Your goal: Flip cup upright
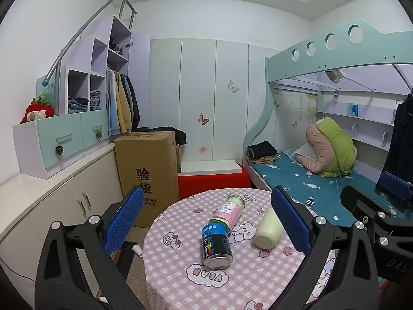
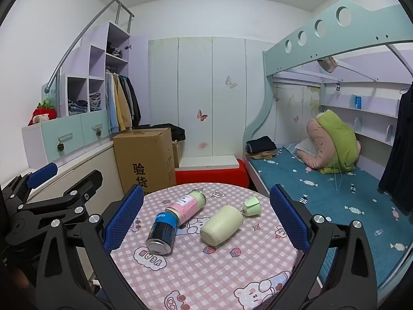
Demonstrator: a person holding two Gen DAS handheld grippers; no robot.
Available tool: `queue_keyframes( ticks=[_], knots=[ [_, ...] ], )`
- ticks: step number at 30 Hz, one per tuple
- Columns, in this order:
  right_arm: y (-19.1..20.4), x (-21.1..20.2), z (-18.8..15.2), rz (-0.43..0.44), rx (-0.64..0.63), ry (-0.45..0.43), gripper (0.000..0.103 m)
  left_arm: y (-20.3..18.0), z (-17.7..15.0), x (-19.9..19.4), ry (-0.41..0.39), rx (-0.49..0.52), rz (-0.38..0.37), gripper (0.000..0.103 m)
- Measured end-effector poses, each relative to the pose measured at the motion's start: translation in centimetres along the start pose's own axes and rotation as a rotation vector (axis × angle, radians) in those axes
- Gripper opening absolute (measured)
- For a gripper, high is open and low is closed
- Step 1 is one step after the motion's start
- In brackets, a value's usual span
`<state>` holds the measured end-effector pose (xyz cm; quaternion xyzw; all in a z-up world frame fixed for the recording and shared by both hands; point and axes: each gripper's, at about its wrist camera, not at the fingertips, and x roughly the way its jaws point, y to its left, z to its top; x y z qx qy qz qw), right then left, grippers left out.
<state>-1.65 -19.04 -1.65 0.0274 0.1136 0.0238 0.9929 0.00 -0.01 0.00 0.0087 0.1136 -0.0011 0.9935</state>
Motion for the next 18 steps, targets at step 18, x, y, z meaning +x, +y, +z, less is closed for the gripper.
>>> queue_keyframes(
  ticks=[18],
  knots=[
    [-0.03,-0.01,0.16,-0.009,-0.012,-0.001,0.098,0.05,0.00,0.02,0.008,-0.007,-0.001,0.095]
  ],
)
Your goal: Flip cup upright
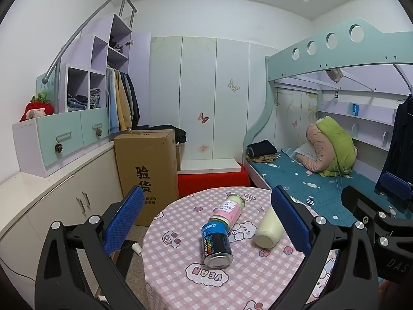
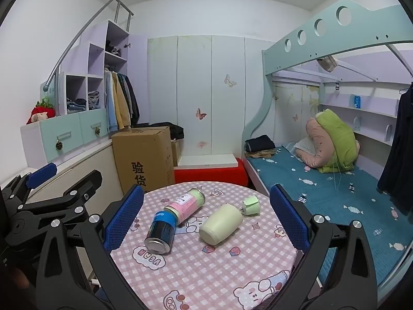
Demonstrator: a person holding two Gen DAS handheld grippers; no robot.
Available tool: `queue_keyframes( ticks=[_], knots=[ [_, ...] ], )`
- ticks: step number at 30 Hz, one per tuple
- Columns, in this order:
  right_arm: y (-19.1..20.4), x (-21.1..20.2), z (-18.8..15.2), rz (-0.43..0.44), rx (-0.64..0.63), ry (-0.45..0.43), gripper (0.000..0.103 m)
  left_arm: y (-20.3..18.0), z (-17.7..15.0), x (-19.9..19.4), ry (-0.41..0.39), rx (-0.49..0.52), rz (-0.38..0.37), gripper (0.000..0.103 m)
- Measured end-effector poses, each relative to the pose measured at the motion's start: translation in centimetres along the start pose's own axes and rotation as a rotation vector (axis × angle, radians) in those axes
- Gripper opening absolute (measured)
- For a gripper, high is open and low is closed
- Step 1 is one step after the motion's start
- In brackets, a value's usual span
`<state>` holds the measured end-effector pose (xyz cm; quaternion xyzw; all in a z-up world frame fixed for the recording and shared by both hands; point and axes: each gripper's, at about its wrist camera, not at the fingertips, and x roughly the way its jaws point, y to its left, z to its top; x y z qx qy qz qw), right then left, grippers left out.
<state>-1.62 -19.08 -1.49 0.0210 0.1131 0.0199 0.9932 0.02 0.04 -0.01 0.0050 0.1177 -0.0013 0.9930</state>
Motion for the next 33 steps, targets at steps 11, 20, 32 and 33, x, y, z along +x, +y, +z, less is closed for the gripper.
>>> queue_keyframes(
  ticks=[11,20,32,33],
  knots=[
    [0.33,0.56,-0.66,0.001,0.001,0.002,0.098,-0.10,-0.30,0.09,0.001,-0.002,0.002,0.095],
    [0.23,0.48,-0.67,0.001,0.002,0.003,0.098,-0.07,-0.30,0.11,0.002,-0.003,0.001,0.095],
    [0.40,0.57,-0.71,0.001,0.003,0.004,0.098,-0.05,-0.29,0.13,0.003,-0.004,0.001,0.095],
    [0.35,0.55,-0.66,0.001,0.003,0.004,0.098,-0.05,-0.34,0.14,0.003,-0.003,0.001,0.095]
  ],
)
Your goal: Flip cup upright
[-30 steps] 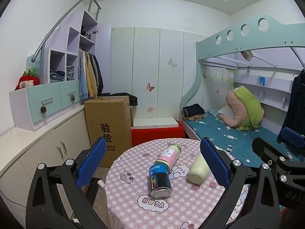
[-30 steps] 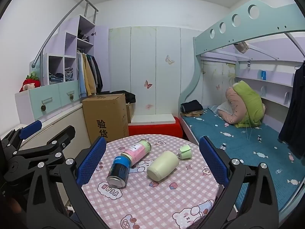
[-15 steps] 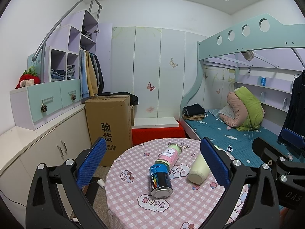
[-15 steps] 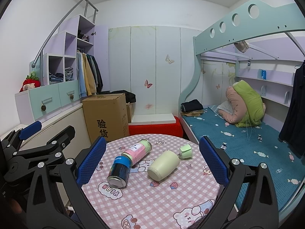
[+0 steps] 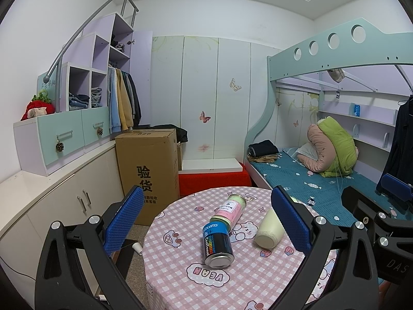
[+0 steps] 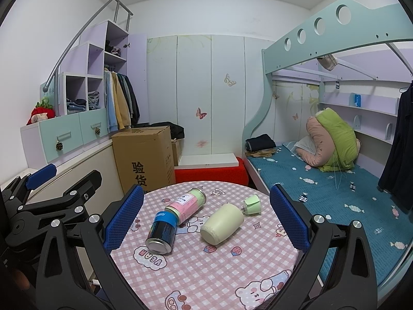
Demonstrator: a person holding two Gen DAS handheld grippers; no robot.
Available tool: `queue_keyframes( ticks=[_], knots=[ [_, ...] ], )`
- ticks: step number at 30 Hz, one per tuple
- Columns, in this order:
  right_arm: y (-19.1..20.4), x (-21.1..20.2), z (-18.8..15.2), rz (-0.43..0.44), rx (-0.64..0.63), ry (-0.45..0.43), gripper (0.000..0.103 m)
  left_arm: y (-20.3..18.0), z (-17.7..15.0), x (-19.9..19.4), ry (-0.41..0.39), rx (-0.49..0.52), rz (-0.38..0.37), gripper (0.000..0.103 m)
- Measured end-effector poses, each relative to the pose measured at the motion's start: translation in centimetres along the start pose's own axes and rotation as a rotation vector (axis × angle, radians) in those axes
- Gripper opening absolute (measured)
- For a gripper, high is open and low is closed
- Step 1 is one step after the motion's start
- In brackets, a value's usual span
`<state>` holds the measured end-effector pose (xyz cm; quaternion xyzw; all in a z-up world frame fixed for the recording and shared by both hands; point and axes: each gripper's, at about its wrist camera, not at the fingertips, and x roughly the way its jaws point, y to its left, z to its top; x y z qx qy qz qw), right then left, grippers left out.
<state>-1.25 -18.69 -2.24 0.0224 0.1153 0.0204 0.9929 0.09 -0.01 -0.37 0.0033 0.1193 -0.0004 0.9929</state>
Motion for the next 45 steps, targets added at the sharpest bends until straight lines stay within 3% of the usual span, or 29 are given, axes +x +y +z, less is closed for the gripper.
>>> queue_keyframes(
  ticks=[33,45],
  knots=[
    [0.4,1.9,-1.3,0.002,0.004,0.019,0.098,0.7,-1.2,2.0,0.016,0.007,0.003,0.095],
    [0.2,5.9,-1.3,0.007,0.005,0.068,0.098,0.7,-1.0,5.0,0.064,0.009,0.006,0.095]
  ],
)
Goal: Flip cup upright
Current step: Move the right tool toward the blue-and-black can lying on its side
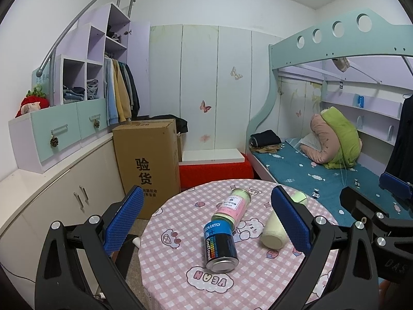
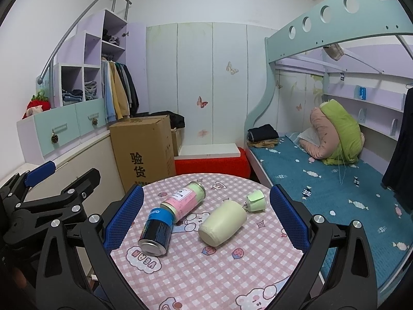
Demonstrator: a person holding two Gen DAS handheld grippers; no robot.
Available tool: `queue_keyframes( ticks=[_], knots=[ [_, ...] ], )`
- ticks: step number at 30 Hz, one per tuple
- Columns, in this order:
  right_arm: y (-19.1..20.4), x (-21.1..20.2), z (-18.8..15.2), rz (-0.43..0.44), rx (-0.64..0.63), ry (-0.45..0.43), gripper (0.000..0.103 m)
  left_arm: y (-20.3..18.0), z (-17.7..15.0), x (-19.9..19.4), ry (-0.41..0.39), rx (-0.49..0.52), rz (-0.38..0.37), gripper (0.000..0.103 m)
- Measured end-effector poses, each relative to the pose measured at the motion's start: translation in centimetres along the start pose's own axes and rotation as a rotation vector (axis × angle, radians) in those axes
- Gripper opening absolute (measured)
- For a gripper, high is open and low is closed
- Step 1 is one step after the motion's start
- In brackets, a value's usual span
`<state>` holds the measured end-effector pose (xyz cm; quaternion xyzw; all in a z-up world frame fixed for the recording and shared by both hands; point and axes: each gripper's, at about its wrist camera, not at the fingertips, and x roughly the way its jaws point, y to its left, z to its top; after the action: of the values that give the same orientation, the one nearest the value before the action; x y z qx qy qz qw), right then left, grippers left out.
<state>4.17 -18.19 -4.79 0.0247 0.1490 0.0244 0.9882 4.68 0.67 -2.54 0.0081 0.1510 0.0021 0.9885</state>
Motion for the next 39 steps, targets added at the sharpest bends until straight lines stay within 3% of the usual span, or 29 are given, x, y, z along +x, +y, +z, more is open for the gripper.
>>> queue_keyframes(
  ticks=[7,14,26,34,36,37,39],
  knots=[
    [0.0,3.5,-0.1,0.011,0.015,0.050,0.098,0.3,-0.2,3.1,0.065,-0.012,0.006,0.095],
    [-0.4,7.8,-1.7,0.002,0.032,0.134,0.098,0.3,-1.8,7.4,0.185,-0.028,0.008,0.095],
    [-2.1,15.2,-7.4,-0.046,0.087,0.352,0.098,-0.9,-8.3,15.8,0.487,-0.048,-0.031,0.095],
    [-2.6,17.2,-10.1,-0.033,0.109,0.437,0.098,-1.1,-12.1,18.6,0.613,-0.080,-0.033,0.095],
    [-2.6,17.4,-10.5,-0.032,0.116,0.450,0.098,-1.2,-12.2,18.5,0.607,-0.087,-0.052,0.087],
    [-2.7,17.5,-10.6,-0.027,0.120,0.454,0.098,-1.2,-12.2,18.5,0.612,-0.091,-0.068,0.070],
    [-2.8,17.5,-10.7,-0.024,0.124,0.458,0.098,-1.6,-12.4,18.4,0.620,-0.087,-0.077,0.064]
  ],
)
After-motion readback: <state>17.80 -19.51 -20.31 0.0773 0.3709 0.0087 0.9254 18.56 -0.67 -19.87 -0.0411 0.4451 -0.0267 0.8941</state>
